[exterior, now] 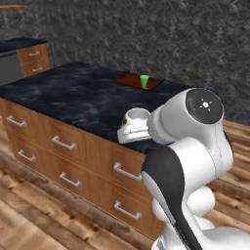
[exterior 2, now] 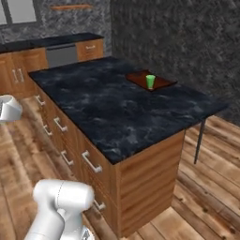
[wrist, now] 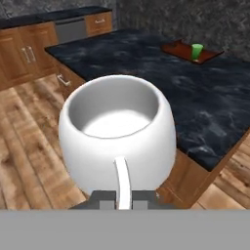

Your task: There is a tray on the dining counter. Grab the cup, mug, and pitcher and place them on the tray. The pitcher may be placed next to the tray if it cannot fit the tray.

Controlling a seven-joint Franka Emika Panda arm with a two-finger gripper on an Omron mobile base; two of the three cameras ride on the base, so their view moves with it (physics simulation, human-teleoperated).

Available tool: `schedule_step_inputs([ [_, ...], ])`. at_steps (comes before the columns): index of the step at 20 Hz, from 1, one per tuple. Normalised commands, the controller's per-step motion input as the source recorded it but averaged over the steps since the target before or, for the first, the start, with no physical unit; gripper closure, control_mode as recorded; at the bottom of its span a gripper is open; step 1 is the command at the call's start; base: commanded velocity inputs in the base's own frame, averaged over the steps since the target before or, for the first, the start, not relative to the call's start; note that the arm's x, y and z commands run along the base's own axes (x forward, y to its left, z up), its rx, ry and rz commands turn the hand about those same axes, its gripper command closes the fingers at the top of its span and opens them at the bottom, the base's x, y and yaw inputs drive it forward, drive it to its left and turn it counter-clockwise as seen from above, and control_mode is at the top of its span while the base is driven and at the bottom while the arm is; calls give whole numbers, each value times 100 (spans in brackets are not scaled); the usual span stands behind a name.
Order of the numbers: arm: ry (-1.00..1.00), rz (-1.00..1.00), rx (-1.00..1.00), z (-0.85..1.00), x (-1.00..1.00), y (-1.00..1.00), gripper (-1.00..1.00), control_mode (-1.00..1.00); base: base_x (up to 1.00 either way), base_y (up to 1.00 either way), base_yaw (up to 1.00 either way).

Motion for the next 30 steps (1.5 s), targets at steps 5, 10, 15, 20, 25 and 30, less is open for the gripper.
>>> schedule_step_inputs([
  [5, 0, 0, 0, 0, 0, 0, 100, 100, 37, -96, -40],
  [10, 0, 0, 0, 0, 0, 0, 100, 100, 45, -100, -34],
  [15, 0, 0, 0, 0, 0, 0, 100, 100, 49, -100, -25],
  [20, 0, 0, 0, 0, 0, 0, 100, 100, 55, -100, -5],
  [25, 0, 0, 0, 0, 0, 0, 100, 100, 57, -100, 5],
  [30, 0, 0, 0, 0, 0, 0, 100, 100, 65, -92, 20],
])
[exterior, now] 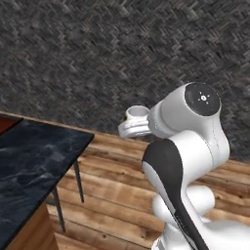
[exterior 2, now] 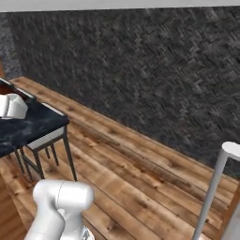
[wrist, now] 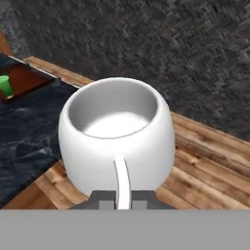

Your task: There is a tray on the dining counter. Grab the cup, mug, and pitcher and place them on the tray. The pitcher may be placed next to the tray if it cannot fit the tray.

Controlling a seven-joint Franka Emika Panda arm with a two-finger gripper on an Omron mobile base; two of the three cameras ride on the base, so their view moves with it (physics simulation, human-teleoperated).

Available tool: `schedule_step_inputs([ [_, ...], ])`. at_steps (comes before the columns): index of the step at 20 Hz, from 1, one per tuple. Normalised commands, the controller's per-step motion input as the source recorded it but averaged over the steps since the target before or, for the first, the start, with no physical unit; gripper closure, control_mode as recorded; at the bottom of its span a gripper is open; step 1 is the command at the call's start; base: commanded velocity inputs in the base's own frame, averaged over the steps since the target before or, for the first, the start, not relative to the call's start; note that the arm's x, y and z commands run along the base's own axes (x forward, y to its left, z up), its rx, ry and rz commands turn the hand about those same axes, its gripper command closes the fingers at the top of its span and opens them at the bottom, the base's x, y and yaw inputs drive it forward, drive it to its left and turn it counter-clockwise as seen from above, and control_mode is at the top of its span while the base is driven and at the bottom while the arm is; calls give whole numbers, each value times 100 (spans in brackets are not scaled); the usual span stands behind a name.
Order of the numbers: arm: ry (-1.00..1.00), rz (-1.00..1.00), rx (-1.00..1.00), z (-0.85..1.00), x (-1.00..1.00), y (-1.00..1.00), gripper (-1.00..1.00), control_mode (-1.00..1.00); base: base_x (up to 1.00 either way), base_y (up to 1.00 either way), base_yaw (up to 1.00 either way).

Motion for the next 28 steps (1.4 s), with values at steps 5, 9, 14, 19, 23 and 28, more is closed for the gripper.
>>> schedule_step_inputs([
  [5, 0, 0, 0, 0, 0, 0, 100, 100, 78, -68, 27],
  [9, 0, 0, 0, 0, 0, 0, 100, 100, 87, -64, 31],
  [14, 0, 0, 0, 0, 0, 0, 100, 100, 93, -47, 23],
  [19, 0, 0, 0, 0, 0, 0, 100, 100, 100, -3, 2],
  [23, 0, 0, 0, 0, 0, 0, 100, 100, 100, 0, 0],
  [28, 0, 0, 0, 0, 0, 0, 100, 100, 94, -25, 12],
])
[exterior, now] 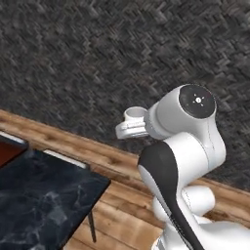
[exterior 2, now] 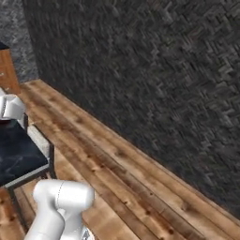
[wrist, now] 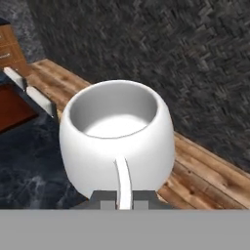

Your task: There is a tray on the dining counter. Grab the cup, mug, and pitcher and place them on the tray. The pitcher may be placed next to the tray if it cannot fit the tray.

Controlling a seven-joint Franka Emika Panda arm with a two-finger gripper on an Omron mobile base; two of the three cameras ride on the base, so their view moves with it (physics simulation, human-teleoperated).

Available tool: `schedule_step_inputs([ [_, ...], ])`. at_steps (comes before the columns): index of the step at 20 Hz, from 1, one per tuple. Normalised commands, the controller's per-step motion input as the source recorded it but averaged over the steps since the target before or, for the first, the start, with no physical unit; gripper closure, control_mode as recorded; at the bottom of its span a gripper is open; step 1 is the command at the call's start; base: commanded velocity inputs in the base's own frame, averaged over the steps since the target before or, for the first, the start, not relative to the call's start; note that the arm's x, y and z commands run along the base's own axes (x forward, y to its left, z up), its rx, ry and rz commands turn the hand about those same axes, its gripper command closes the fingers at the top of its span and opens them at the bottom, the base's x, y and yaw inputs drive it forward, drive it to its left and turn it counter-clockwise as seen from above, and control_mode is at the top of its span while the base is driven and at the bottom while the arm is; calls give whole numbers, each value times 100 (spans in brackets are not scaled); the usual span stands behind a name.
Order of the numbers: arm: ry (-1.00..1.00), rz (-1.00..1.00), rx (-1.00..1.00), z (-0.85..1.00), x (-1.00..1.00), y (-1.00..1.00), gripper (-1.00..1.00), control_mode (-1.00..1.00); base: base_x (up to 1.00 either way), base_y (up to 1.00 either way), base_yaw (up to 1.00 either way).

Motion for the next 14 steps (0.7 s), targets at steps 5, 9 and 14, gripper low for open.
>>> schedule_step_inputs([
  [5, 0, 0, 0, 0, 0, 0, 100, 100, 74, -55, 37],
  [9, 0, 0, 0, 0, 0, 0, 100, 100, 67, -61, 45],
  [14, 0, 0, 0, 0, 0, 0, 100, 100, 65, -52, 49],
])
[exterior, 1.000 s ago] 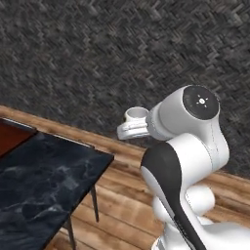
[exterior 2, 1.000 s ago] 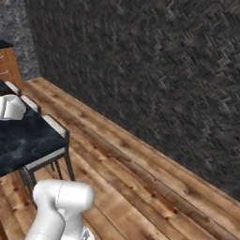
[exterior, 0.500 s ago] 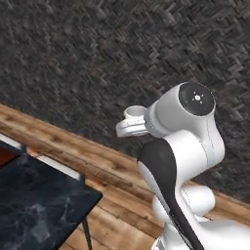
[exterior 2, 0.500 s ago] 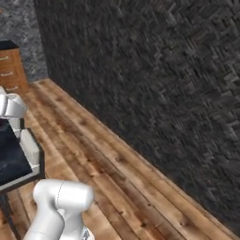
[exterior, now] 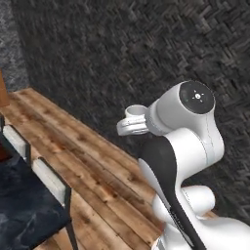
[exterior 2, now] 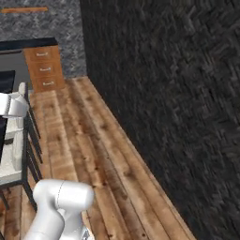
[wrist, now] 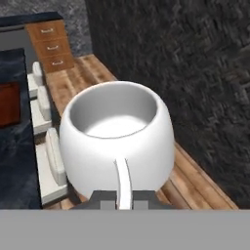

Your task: There is a tray on the dining counter. Grab the cup, mug, and pitcher and place them on the tray. The pitcher may be placed next to the tray if it cannot fit the tray.

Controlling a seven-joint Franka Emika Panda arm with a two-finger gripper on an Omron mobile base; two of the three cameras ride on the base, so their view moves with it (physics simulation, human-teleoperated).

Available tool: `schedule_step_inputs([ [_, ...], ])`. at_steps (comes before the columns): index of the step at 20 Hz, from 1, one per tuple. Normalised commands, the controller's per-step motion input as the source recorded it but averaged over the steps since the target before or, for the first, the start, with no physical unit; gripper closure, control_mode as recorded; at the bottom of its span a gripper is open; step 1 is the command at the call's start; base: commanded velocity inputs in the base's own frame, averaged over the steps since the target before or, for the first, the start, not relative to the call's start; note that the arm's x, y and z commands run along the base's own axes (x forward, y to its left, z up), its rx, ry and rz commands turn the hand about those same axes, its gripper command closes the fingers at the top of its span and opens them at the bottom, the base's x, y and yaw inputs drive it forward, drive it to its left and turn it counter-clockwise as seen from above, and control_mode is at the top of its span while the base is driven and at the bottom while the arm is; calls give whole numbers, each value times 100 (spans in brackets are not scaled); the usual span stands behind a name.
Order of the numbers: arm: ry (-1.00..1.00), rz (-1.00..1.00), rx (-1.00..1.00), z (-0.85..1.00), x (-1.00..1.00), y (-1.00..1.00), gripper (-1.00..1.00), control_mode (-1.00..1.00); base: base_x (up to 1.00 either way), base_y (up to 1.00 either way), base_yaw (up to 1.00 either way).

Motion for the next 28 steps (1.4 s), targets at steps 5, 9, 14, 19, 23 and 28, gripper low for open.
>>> schedule_step_inputs([
  [5, 0, 0, 0, 0, 0, 0, 100, 100, 66, -46, 52],
  [9, 0, 0, 0, 0, 0, 0, 100, 100, 66, -44, 52],
  [14, 0, 0, 0, 0, 0, 0, 100, 100, 65, -42, 53],
  [19, 0, 0, 0, 0, 0, 0, 100, 100, 63, -45, 51],
  [23, 0, 0, 0, 0, 0, 0, 100, 100, 62, -46, 50],
  [28, 0, 0, 0, 0, 0, 0, 100, 100, 60, -55, 46],
])
